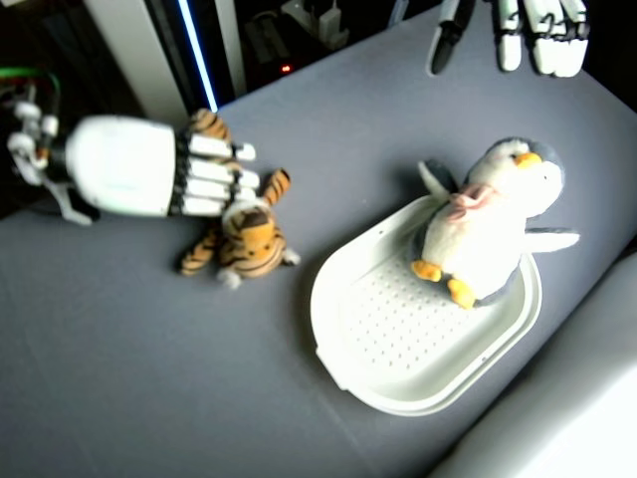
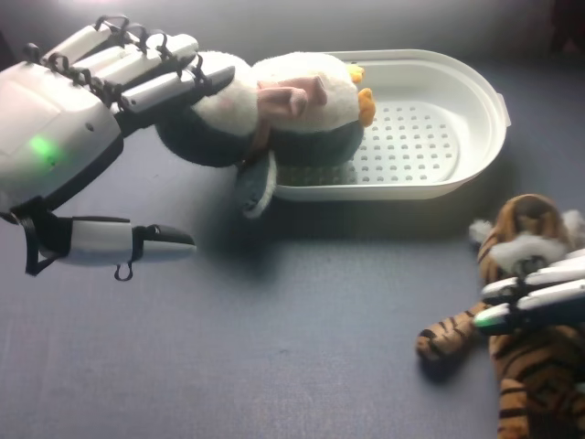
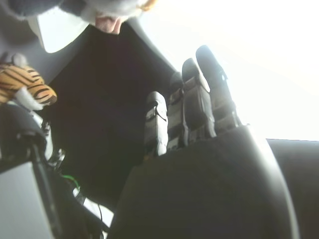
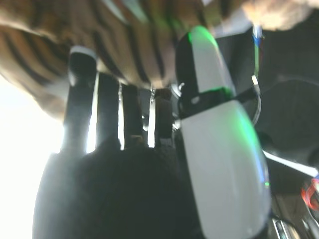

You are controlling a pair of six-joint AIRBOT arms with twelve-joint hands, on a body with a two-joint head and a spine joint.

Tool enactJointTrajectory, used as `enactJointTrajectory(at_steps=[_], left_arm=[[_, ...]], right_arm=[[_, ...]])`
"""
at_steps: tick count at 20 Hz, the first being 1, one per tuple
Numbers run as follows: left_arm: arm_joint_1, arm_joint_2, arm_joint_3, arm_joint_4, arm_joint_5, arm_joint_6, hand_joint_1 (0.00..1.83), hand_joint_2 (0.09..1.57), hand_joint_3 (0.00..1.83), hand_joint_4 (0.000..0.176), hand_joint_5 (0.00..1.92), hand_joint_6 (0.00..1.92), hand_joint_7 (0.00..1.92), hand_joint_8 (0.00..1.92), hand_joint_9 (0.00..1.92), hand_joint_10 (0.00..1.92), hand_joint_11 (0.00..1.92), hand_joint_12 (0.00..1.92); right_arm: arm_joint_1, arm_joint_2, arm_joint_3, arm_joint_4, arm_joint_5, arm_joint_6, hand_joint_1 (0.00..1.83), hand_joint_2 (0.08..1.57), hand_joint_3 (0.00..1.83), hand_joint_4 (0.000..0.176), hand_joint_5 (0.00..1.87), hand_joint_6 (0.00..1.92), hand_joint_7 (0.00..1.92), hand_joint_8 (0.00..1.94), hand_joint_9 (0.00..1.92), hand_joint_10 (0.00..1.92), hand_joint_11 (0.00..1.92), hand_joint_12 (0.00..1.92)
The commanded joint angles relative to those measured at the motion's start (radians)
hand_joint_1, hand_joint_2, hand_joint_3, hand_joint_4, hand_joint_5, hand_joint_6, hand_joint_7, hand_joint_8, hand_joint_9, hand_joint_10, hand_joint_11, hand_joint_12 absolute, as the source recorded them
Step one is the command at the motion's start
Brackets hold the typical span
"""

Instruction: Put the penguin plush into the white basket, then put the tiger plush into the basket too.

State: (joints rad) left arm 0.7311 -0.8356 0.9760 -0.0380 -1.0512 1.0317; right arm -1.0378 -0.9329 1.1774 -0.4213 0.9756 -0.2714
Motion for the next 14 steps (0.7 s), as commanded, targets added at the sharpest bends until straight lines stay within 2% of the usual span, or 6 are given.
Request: enactJointTrajectory(at_steps=[1,2,4,7,9,14], left_arm=[[-0.002,0.008,0.0,-0.015,-0.135,-0.008,0.74,0.87,0.0,0.146,0.18,0.0,0.19,0.0,0.22,0.0,0.0,0.75],[0.002,0.009,0.0,-0.015,-0.142,-0.016,0.76,0.87,0.0,0.123,0.19,0.01,0.2,0.01,0.22,0.0,0.0,0.75],[0.004,0.009,-0.002,-0.015,-0.148,-0.017,0.74,0.87,0.0,0.117,0.19,0.0,0.2,0.0,0.23,0.0,0.0,0.78],[0.034,0.013,-0.005,-0.015,-0.181,-0.048,0.7,0.89,0.0,0.116,0.22,0.0,0.21,0.0,0.2,0.0,0.0,0.72],[0.053,0.015,-0.009,-0.019,-0.198,-0.056,0.71,0.9,0.0,0.097,0.23,0.0,0.21,0.0,0.18,0.0,0.0,0.63],[0.097,0.014,-0.016,-0.055,-0.235,-0.058,0.74,0.9,0.0,0.067,0.23,0.0,0.22,0.0,0.19,0.0,0.0,0.6]], right_arm=[[0.01,-0.011,0.005,0.004,-0.03,-0.02,1.3,1.18,0.0,0.044,0.62,0.01,0.52,0.01,0.74,0.03,0.52,0.39],[0.024,-0.019,0.009,0.004,-0.06,-0.049,1.32,1.23,0.01,0.0,0.72,0.88,0.6,1.24,0.75,1.24,0.5,1.01],[0.035,-0.021,0.014,0.017,-0.053,-0.053,1.16,1.3,0.0,0.0,0.71,1.26,0.59,1.73,0.5,1.69,0.57,1.59],[0.051,-0.004,0.015,0.092,0.085,-0.053,1.43,1.28,0.0,0.0,0.66,1.56,0.46,1.58,0.56,1.65,0.7,1.56],[0.057,0.014,0.008,0.16,0.202,-0.065,1.32,1.28,0.0,0.0,0.78,1.4,0.53,1.51,0.59,1.63,0.56,1.52],[0.15,-0.006,0.057,0.325,0.376,-0.118,1.32,1.2,0.0,0.0,0.92,1.12,0.66,1.37,0.75,1.43,0.74,1.49]])
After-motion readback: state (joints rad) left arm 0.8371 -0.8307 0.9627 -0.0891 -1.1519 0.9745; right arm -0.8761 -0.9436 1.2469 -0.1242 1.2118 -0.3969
